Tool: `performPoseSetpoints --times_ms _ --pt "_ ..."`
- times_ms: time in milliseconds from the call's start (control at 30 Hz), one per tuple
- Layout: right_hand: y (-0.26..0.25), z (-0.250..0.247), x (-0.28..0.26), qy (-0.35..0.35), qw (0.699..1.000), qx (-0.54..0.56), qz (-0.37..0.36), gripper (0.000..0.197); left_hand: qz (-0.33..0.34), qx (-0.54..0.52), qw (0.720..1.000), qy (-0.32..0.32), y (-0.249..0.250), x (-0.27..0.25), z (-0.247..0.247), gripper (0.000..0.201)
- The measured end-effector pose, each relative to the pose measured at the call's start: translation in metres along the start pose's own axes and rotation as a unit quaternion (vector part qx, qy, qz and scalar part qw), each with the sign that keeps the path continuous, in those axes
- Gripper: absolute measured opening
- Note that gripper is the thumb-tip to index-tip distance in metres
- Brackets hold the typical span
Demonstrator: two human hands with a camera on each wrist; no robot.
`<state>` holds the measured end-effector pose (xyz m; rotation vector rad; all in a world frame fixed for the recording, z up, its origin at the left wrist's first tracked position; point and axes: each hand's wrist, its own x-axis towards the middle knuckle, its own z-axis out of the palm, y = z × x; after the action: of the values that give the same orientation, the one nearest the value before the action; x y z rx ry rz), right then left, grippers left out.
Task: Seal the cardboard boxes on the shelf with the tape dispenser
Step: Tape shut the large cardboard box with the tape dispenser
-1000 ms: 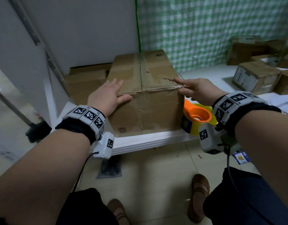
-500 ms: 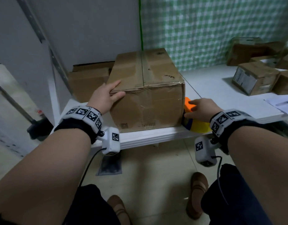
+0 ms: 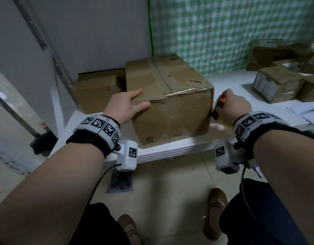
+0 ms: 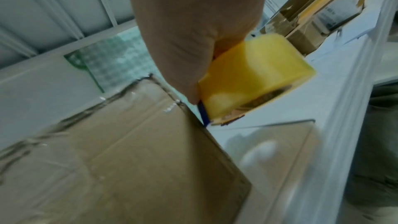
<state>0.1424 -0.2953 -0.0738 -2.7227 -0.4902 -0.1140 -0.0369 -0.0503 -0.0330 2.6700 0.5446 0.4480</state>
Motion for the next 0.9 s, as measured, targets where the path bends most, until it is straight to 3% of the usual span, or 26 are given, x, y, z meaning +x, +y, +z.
performPoseSetpoints --times_ms 133,267,433,467,533,600,667,800,900 --pt "0.01 -0.038 0.002 0.121 0.992 0.013 0.017 0.017 0.068 0.051 0.995 -0.052 0.037 0.004 0.003 0.068" --pt "0.011 -0.07 0.007 0.216 0.976 0.007 -0.031 0.019 0.131 0.032 0.983 -0.121 0.077 0.007 0.008 0.059" --pt "-0.02 -0.098 -0.003 0.202 0.969 0.027 -0.143 0.025 0.151 -0.111 0.951 -0.245 0.112 0.016 0.024 0.048" --pt "-0.027 -0.098 -0.006 0.19 0.967 0.019 -0.167 0.025 0.148 -0.149 0.949 -0.234 0.113 0.021 0.024 0.044" --pt "-0.04 -0.093 -0.01 0.161 0.967 0.011 -0.196 0.025 0.128 -0.195 0.961 -0.152 0.105 0.034 0.018 0.036" --pt "-0.05 -0.084 -0.009 0.128 0.97 0.008 -0.208 0.024 0.086 -0.173 0.98 -0.056 0.086 0.048 0.009 0.031" --pt "-0.058 -0.072 -0.006 0.107 0.968 -0.017 -0.228 0.026 0.043 -0.108 0.993 -0.005 0.062 0.06 0.001 0.03" --pt "-0.063 -0.061 0.001 0.106 0.96 -0.09 -0.244 0.038 0.009 -0.005 1.0 0.003 0.026 0.077 -0.004 0.036" --pt "-0.061 -0.06 0.005 0.059 0.957 -0.165 -0.23 0.081 -0.029 0.016 0.999 0.0 0.01 0.092 -0.001 0.043"
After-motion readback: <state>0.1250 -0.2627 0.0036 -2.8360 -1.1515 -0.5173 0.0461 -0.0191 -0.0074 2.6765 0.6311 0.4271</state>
